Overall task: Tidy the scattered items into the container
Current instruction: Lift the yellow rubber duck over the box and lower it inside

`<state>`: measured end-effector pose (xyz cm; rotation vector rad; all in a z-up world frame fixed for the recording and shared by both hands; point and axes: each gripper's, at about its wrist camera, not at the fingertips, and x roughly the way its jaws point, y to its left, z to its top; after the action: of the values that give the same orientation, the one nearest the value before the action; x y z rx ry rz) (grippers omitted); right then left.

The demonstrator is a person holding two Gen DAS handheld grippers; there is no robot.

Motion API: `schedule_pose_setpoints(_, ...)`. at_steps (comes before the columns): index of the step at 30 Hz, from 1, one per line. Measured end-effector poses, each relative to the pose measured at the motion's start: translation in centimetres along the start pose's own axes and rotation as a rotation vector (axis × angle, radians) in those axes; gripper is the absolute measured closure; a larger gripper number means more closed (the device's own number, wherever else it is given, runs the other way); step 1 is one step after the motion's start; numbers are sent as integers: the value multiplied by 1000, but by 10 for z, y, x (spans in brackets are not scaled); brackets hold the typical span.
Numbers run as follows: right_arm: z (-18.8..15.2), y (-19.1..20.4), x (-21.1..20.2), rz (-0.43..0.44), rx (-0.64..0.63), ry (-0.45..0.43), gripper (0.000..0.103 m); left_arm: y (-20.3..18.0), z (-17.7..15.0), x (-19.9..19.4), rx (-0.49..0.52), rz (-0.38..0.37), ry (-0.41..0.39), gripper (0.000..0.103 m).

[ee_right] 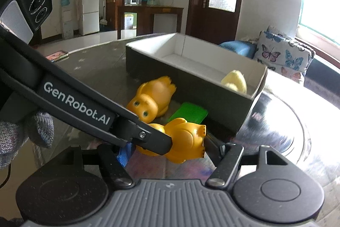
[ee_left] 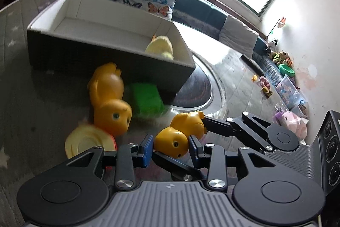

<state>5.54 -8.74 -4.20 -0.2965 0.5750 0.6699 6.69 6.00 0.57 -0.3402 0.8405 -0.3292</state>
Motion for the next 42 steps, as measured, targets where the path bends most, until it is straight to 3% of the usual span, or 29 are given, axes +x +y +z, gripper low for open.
schedule_pose_setpoints(9, 38, -15, 8, -44, -40, -78, 32, 2, 44, -4, 38, -11, -81, 64)
schedule_pose_setpoints(17, 80, -29, 42, -49, -53, -114, 32, 19, 90, 4, 78, 19, -112, 64)
schedule_pose_setpoints(29, 113, -51, 116, 0, 34, -52, 32, 62, 145, 45, 34, 54, -33, 64)
schedule_pose_setpoints(42, 115, -76, 159, 40, 58, 68, 32, 93, 162, 90, -46, 15, 87, 64)
